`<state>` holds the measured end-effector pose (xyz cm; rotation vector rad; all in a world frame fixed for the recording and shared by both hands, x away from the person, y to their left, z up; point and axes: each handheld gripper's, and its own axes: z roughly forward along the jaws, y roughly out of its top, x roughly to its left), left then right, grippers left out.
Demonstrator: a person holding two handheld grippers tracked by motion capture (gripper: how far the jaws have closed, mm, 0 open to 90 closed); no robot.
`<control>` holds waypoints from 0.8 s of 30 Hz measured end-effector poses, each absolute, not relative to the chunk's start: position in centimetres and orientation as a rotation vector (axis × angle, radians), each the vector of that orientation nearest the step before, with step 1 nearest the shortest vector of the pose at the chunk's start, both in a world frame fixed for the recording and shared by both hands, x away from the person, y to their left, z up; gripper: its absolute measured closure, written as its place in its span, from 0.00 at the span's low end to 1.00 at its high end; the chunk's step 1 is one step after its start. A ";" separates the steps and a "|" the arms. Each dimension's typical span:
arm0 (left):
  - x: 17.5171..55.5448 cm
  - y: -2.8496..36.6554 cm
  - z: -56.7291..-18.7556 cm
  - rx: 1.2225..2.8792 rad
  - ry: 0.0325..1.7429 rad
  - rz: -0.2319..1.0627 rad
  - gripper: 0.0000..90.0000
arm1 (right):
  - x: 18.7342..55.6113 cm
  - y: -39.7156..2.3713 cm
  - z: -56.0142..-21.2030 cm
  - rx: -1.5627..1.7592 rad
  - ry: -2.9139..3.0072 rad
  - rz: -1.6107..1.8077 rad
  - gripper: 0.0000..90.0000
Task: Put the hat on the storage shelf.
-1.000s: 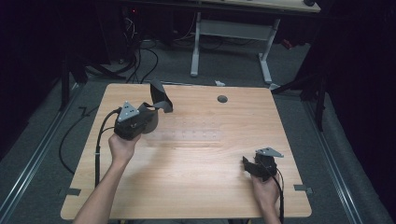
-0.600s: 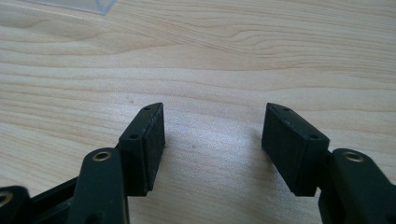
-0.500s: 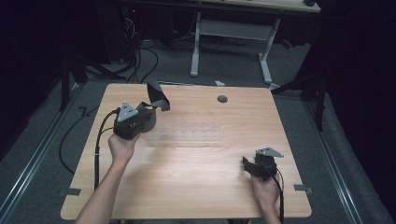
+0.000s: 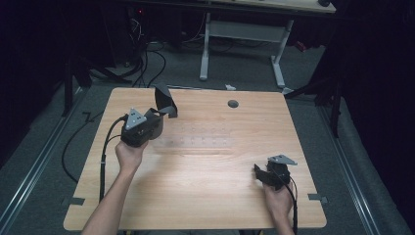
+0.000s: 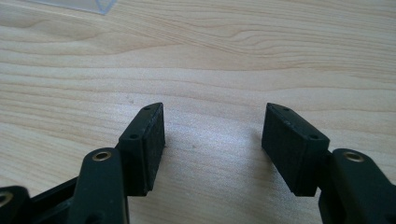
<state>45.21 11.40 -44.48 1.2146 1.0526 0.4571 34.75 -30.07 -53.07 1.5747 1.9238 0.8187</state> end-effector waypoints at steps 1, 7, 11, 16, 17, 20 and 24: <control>45.2 11.5 -44.5 1.207 1.054 0.458 0.95 | 34.8 -30.1 -53.1 1.571 1.925 0.818 0.44; 45.0 11.9 -44.7 1.172 1.054 0.453 0.95 | 34.8 -30.1 -53.1 1.574 1.923 0.818 0.44; 44.6 11.4 -44.8 1.191 1.039 0.474 0.95 | 34.8 -30.0 -53.1 1.573 1.924 0.818 0.44; 44.7 10.5 -44.6 1.207 1.058 0.483 0.95 | 34.8 -30.0 -53.1 1.572 1.924 0.819 0.44; 44.9 10.4 -44.7 1.207 1.074 0.482 0.95 | 34.8 -30.0 -53.1 1.572 1.924 0.819 0.44; 45.0 10.3 -45.1 1.216 1.094 0.494 0.95 | 34.8 -30.0 -53.1 1.572 1.924 0.819 0.44; 45.1 10.6 -45.8 1.203 1.111 0.492 0.95 | 34.8 -30.0 -53.1 1.574 1.924 0.819 0.44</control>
